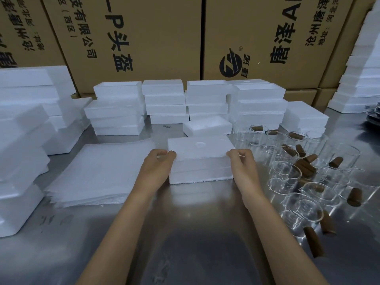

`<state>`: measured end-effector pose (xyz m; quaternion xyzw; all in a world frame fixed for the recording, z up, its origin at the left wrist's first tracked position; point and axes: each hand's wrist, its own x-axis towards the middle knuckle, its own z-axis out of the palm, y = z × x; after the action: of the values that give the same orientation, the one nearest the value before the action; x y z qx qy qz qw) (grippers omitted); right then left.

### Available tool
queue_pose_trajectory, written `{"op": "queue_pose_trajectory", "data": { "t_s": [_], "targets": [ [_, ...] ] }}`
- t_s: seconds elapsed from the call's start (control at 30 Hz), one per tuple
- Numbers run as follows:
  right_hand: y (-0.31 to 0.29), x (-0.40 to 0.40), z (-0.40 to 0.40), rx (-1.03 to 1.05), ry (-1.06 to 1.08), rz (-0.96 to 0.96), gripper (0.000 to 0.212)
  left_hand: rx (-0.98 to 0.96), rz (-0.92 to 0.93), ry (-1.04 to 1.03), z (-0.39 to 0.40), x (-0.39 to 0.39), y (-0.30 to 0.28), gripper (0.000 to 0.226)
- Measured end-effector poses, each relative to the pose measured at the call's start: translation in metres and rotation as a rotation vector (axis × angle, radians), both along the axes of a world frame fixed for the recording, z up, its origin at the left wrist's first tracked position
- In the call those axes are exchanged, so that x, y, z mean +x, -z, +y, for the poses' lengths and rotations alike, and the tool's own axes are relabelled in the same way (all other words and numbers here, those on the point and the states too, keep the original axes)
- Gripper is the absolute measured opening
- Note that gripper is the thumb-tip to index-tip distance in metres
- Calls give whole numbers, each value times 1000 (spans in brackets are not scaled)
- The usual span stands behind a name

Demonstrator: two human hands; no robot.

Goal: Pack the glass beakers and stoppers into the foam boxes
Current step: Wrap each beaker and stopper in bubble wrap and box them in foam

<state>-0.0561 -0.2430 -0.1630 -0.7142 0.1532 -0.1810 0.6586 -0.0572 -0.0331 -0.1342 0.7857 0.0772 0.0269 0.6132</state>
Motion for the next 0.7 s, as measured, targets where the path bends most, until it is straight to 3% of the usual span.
{"op": "queue_pose_trajectory", "data": {
  "t_s": [0.27, 0.7],
  "targets": [
    [0, -4, 4, -71, 37, -30, 25, 48, -201, -21, -10, 2, 8, 37],
    [0, -11, 9, -61, 5, -31, 27, 25, -270, -46, -14, 6, 18, 42]
  ]
}}
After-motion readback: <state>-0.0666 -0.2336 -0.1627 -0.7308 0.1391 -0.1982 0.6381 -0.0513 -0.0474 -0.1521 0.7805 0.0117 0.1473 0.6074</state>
